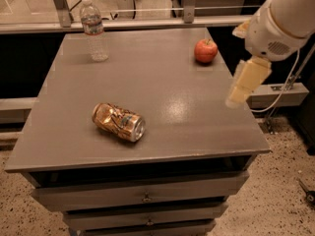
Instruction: Pick water bottle
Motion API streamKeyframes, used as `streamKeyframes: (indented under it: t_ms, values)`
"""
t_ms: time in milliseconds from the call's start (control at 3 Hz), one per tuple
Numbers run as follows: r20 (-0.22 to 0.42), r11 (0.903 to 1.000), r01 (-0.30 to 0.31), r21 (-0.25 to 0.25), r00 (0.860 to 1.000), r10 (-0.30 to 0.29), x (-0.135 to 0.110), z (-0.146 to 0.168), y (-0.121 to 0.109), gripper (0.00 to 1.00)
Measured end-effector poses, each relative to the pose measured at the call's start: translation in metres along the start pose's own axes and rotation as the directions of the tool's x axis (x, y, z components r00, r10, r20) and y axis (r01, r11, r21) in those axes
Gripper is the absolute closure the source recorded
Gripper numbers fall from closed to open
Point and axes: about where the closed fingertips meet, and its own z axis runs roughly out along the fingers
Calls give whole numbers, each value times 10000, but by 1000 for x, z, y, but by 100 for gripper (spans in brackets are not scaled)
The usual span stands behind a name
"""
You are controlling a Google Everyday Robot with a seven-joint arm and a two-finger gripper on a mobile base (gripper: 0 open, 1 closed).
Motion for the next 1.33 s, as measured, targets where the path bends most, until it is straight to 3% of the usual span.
streamKeyframes:
  t_ms: [333, 667, 1333]
  values:
    - [1106, 9971, -27, 757, 9938, -57, -36, 36, -47, 0]
    - [2311, 9936, -172, 1113, 9729, -90, -77, 72, -91, 0]
    - [2651, 9914, -436, 1235, 9642, 93, -83, 78, -96, 0]
